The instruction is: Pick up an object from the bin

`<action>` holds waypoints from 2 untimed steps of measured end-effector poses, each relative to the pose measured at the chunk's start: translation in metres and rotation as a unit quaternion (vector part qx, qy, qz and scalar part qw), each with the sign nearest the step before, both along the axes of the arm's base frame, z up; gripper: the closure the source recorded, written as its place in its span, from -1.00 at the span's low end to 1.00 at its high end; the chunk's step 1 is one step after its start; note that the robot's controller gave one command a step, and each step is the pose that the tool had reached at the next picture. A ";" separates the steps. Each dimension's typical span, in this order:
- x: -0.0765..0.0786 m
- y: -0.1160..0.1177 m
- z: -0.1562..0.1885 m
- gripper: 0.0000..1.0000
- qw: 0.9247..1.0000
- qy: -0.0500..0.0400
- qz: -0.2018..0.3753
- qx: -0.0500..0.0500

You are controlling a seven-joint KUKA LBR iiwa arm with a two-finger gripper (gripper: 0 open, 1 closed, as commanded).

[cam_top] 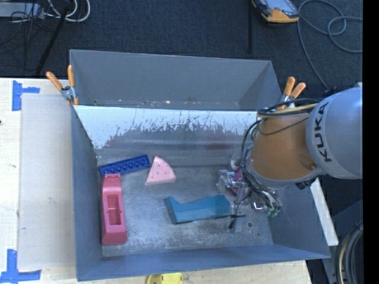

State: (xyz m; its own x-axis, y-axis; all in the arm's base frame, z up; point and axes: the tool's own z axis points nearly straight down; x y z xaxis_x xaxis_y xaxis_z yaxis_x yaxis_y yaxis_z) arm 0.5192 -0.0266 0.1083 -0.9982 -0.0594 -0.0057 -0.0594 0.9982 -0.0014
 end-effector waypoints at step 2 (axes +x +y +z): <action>-0.038 0.044 -0.038 1.00 1.000 0.004 0.023 0.000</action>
Offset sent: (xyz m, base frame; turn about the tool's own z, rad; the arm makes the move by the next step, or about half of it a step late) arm -0.0378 0.0444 -0.0383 -0.0472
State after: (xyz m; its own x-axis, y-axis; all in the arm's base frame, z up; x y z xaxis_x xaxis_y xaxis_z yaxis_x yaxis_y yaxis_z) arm 0.4813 0.0176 0.0703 -0.9943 -0.1062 0.0029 -0.1062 0.9943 0.0001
